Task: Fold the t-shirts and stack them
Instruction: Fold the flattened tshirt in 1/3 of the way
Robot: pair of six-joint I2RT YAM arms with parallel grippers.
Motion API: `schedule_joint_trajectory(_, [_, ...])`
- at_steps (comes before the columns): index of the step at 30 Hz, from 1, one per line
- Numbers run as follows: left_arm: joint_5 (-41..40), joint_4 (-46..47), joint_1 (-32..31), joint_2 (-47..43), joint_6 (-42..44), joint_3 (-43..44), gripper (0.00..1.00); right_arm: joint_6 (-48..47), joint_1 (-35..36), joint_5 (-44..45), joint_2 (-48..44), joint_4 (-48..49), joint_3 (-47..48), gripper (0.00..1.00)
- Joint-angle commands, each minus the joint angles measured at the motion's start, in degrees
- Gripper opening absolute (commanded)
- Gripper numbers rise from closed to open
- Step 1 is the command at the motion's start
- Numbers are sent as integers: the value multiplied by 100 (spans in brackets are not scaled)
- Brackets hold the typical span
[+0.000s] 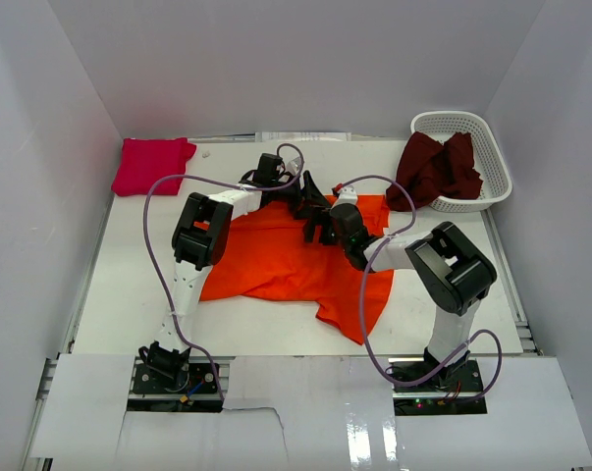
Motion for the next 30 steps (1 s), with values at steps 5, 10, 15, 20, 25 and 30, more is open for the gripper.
schedule_joint_trajectory(5, [-159, -361, -80, -153, 182, -120, 72, 104, 19, -415, -520, 335, -186, 89])
schedule_joint_trajectory(10, [-159, -343, -80, -170, 173, -138, 72, 121, 37, -451, -854, 290, -441, 89])
schedule_joint_trajectory(15, [-168, -317, -80, -188, 173, -190, 72, 217, 28, -741, -917, 422, -573, 89])
schedule_joint_trajectory(20, [-220, -352, -71, -275, 252, -287, 73, 507, -25, -1189, -671, 422, -415, 88])
schedule_joint_trajectory(25, [-273, -414, -45, -337, 270, -384, 73, 570, -51, -1260, -617, 326, -336, 87])
schedule_joint_trajectory(30, [-229, -379, -45, -364, 252, -375, 73, 430, -51, -1268, -749, 483, -467, 85])
